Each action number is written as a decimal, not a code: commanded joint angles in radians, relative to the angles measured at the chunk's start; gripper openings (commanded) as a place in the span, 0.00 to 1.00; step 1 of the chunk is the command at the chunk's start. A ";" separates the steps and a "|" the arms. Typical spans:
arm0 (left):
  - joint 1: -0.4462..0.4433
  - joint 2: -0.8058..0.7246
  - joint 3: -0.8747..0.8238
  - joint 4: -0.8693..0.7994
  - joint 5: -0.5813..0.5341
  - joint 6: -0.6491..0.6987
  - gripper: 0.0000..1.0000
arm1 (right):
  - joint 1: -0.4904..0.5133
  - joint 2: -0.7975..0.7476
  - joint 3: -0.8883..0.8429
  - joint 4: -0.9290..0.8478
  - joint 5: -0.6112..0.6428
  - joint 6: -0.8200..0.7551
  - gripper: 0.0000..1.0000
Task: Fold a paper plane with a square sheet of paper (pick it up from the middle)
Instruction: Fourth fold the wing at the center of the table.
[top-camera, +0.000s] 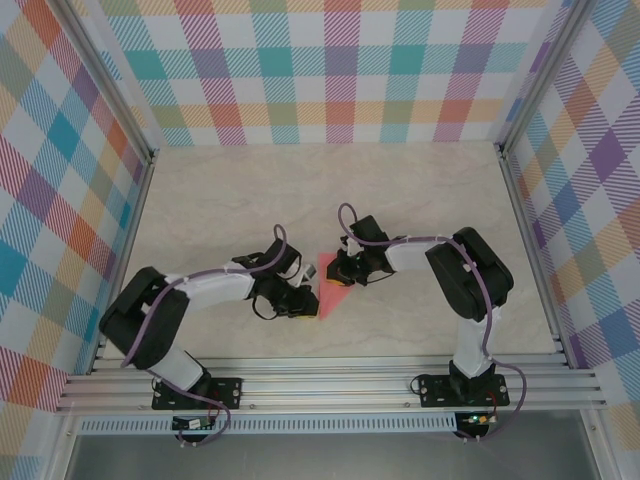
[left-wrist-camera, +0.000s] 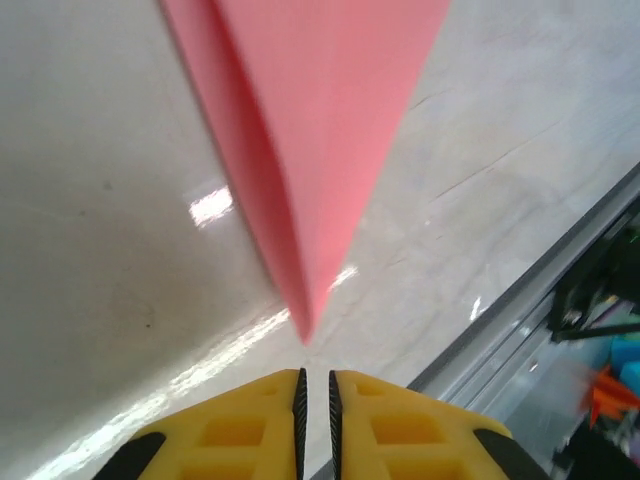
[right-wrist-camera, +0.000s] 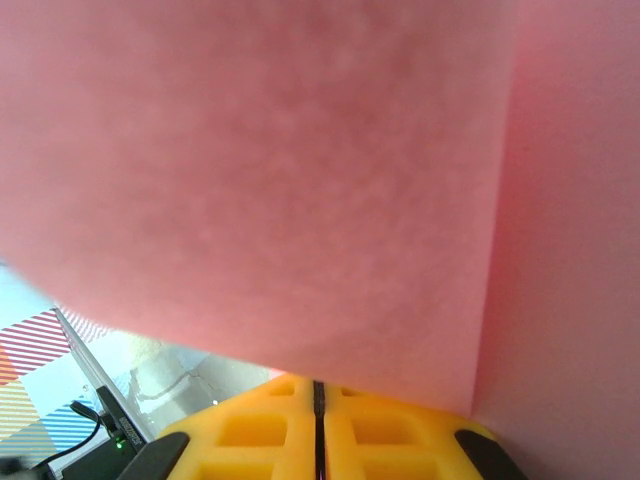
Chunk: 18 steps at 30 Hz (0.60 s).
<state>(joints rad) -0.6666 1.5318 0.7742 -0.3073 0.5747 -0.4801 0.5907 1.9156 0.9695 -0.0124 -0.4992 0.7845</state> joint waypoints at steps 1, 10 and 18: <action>-0.004 -0.116 -0.017 0.087 -0.114 -0.116 0.18 | -0.002 0.085 -0.063 -0.113 0.142 0.005 0.09; -0.007 0.015 -0.013 0.367 -0.098 -0.247 0.15 | -0.002 0.082 -0.064 -0.100 0.135 0.012 0.09; -0.010 0.135 -0.011 0.438 -0.085 -0.256 0.14 | -0.002 0.081 -0.063 -0.099 0.129 0.019 0.09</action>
<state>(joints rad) -0.6674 1.6428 0.7727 0.0750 0.4736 -0.7223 0.5900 1.9156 0.9627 0.0032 -0.5087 0.7933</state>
